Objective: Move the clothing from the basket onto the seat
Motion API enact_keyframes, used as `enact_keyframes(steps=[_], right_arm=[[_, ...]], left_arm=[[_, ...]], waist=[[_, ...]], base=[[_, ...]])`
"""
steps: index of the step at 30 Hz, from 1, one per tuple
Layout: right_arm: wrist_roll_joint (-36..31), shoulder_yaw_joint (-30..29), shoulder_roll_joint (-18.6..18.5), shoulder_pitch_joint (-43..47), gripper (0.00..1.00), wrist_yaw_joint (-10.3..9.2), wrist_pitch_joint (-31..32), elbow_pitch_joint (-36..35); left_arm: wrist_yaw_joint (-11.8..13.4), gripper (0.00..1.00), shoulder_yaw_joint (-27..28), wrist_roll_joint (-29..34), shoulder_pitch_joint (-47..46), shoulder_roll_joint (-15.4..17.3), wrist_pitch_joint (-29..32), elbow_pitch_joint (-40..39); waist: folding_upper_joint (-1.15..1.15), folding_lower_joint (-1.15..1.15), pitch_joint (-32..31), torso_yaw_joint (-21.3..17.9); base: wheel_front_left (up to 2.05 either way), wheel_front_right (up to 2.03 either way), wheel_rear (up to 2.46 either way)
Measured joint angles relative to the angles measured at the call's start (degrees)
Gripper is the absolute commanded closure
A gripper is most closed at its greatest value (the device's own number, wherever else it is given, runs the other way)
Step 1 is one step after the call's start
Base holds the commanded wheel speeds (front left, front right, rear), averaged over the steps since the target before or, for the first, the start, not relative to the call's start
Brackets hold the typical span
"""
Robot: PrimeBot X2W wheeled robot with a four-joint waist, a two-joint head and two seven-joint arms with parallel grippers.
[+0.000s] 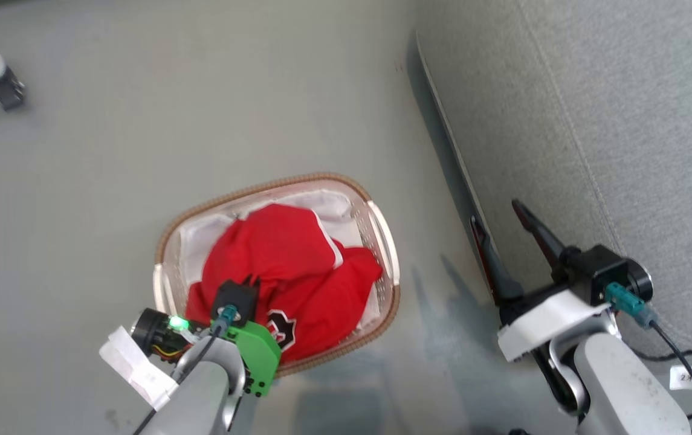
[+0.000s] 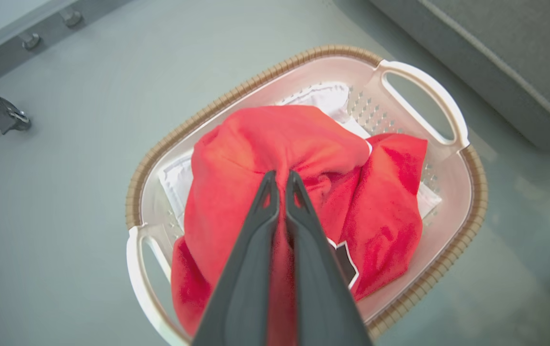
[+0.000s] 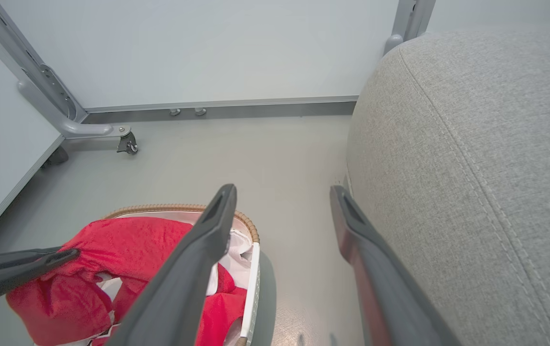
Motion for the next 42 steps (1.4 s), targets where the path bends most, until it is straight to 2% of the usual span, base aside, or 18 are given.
enact_keyframes(steps=[4, 12, 17, 27, 32, 36, 42], right_arm=[[-0.38, -0.12, -0.04, 2.89, 0.00, 0.00, 0.00, 0.58], [-1.08, 0.19, 0.22, 7.04, 0.00, 0.00, 0.00, 1.42], [-1.26, 0.30, 0.53, 9.23, 0.00, 0.00, -0.01, 1.82], [-2.00, 1.52, 0.62, 12.09, 0.00, 0.00, 0.00, 2.07], [-2.07, 2.85, 0.79, 12.24, 0.00, 0.00, 0.00, 0.91], [-2.04, 5.09, 0.78, 10.85, 0.00, 0.00, 0.00, -3.26], [-2.55, 11.99, -0.51, 5.60, 0.00, 0.00, -0.01, -7.56]], left_arm=[[-0.48, 1.00, 0.21, -1.00, 3.18, 0.00, 0.00, -7.02], [-0.54, 1.00, 4.23, -2.42, 8.34, 0.00, -0.08, -20.76], [-1.80, 1.00, 6.02, -2.77, 10.53, -0.02, -0.08, -29.78], [-2.76, 1.00, 6.76, -4.83, 11.85, -0.02, -0.09, -42.36], [-2.78, 1.00, 5.82, -5.42, 12.12, -0.01, -0.09, -45.45], [-2.55, 1.00, 4.88, -5.55, 12.39, -0.02, -0.08, -47.00], [-2.27, 1.00, 3.19, -6.21, 12.72, -0.01, -0.08, -47.24]], waist=[[0.00, 0.00, -4.62, 1.08], [0.00, 0.00, -13.24, 3.53], [0.00, 0.00, -17.96, 4.92], [0.00, 0.00, -24.55, 6.96], [0.00, 0.00, -25.89, 7.45], [0.00, 0.00, -26.22, 7.61], [0.00, 0.00, -26.05, 8.07]], base=[[0.00, 0.00, 0.00], [0.00, 0.00, 0.00], [0.00, 0.00, 0.00], [0.00, 0.00, 0.00], [0.00, 0.00, 0.00], [0.00, 0.00, 0.00], [0.00, 0.00, 0.00]])
